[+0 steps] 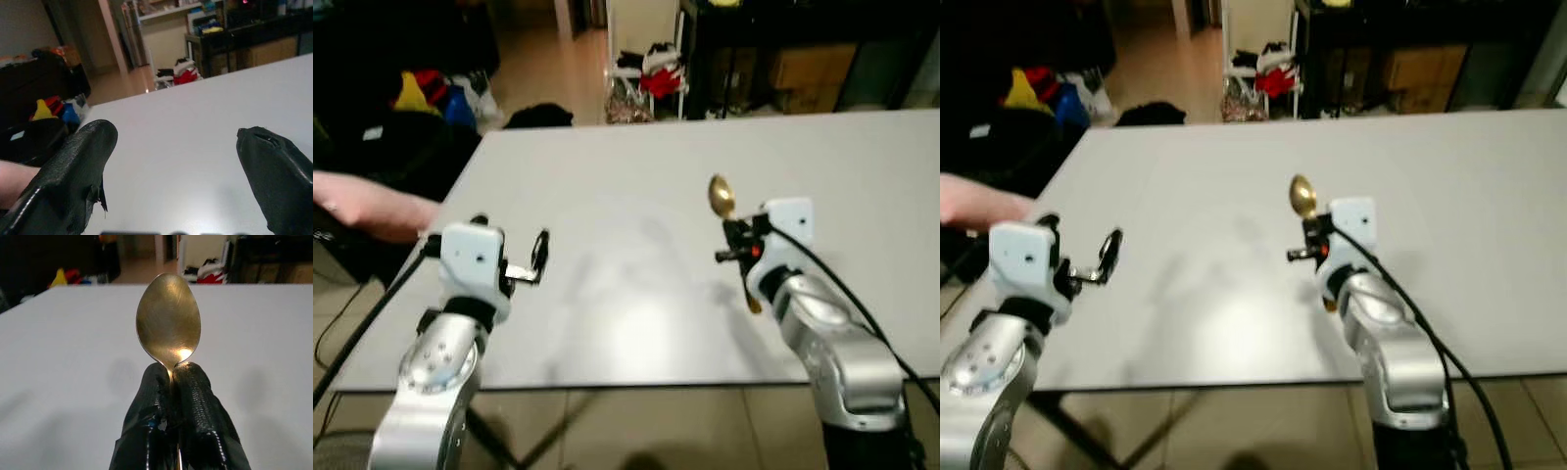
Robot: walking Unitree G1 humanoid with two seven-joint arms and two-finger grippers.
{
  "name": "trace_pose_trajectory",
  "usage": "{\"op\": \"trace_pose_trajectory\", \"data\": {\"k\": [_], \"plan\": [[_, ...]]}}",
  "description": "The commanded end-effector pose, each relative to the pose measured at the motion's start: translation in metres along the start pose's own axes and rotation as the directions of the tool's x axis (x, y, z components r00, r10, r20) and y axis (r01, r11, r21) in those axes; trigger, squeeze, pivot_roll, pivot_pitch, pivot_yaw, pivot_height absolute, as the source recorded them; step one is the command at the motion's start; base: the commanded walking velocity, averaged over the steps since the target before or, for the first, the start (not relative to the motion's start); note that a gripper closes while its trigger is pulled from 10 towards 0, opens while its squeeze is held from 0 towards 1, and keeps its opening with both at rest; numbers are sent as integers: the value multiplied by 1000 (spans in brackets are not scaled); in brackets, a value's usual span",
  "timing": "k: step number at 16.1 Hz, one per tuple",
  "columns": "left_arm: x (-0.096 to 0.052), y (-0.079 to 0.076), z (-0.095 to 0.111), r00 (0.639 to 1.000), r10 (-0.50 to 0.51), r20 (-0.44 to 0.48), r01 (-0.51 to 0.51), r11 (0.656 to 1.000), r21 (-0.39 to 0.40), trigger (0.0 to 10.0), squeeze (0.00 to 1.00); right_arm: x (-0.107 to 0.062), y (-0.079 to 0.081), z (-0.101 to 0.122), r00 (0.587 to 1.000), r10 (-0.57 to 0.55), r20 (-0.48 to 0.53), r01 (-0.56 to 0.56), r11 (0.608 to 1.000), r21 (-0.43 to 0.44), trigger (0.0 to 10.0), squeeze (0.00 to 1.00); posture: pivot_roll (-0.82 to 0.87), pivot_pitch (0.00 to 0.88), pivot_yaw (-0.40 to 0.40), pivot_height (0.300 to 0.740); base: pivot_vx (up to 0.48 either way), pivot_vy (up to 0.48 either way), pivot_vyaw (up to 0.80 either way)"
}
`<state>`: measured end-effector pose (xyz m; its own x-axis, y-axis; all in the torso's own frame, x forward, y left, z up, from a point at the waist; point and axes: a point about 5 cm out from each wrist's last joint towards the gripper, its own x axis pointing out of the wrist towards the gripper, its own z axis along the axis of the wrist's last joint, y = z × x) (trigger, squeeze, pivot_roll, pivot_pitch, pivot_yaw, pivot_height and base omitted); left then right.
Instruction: Setting the table
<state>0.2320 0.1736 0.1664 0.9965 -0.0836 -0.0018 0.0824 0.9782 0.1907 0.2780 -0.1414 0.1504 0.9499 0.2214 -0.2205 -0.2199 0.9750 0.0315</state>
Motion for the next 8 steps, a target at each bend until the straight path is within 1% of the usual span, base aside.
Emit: {"op": "trace_pose_trajectory", "data": {"k": [1, 3, 5, 8], "plan": [[-2, 5, -3, 1000, 16, -22, -15, 1000, 12, 10000, 0, 2, 10, 5, 999, 51, 13, -51, 999, 4, 10000, 0, -65, 0, 68, 740, 0, 480, 0], [-2, 4, -3, 1000, 14, -24, -13, 1000, 12, 10000, 0, 2, 10, 5, 998, 58, 3, -58, 998, 0, 10000, 0, -67, 0, 72, 740, 0, 480, 0], [-1, 5, -4, 999, 26, -29, -25, 999, 29, 10000, 0, 3, 10, 5, 998, 56, -9, -56, 998, -7, 10000, 0, -70, 0, 75, 740, 0, 0, 0], [3, 5, -4, 999, 38, -36, -37, 998, 43, 10000, 0, 4, 9, 6, 999, 42, -23, -42, 999, -16, 10000, 0, -74, 0, 77, 740, 0, -480, 0]]}}
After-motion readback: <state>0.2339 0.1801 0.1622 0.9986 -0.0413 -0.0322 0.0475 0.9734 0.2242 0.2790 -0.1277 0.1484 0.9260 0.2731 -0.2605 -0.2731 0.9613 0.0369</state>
